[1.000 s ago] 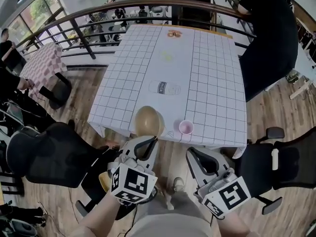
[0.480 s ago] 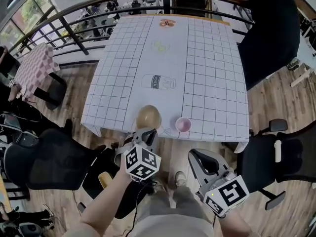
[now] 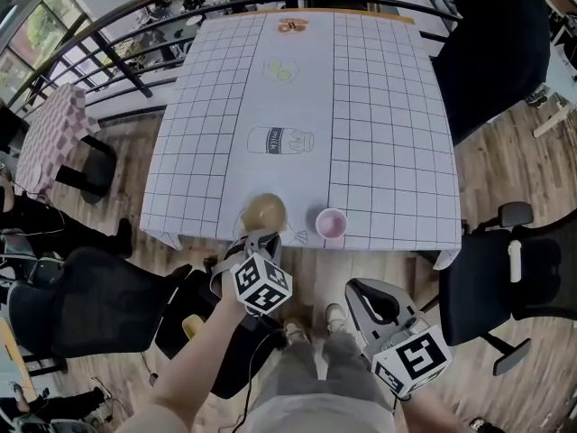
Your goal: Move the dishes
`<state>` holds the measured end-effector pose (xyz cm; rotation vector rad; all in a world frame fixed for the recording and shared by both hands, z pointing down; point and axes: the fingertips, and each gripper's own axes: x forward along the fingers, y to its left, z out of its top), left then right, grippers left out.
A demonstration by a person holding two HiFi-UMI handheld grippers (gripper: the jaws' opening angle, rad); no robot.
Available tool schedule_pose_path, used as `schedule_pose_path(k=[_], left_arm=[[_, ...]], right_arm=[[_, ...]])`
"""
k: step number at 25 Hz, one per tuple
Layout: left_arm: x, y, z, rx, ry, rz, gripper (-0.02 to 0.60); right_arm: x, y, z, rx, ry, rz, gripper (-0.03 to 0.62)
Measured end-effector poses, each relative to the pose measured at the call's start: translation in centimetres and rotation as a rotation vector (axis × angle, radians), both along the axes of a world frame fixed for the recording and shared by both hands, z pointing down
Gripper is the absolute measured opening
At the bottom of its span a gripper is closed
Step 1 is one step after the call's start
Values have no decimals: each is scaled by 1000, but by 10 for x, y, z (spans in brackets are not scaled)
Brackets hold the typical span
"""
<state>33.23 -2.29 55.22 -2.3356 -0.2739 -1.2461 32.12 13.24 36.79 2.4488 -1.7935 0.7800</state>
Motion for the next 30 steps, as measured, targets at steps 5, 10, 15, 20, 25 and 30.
schedule_pose_path(k=[5, 10, 15, 20, 25, 30], left_arm=[[4, 2, 21, 24, -21, 20, 23], [6, 6, 39, 80, -61, 66, 25], [10, 14, 51, 82, -78, 85, 25], [13, 18, 49, 61, -58, 80, 26], [14, 18, 27, 17, -2, 34, 98], [13, 22, -19, -20, 119, -10, 98]], right_arm=[[3, 5, 11, -7, -22, 20, 26], [7, 12, 19, -21, -33, 42, 26], [15, 26, 22, -26, -52, 97, 26], [21, 30, 24, -25, -45, 115, 26], [25, 25, 13, -9, -14, 105, 26], [23, 16, 0, 0, 22, 79, 26]])
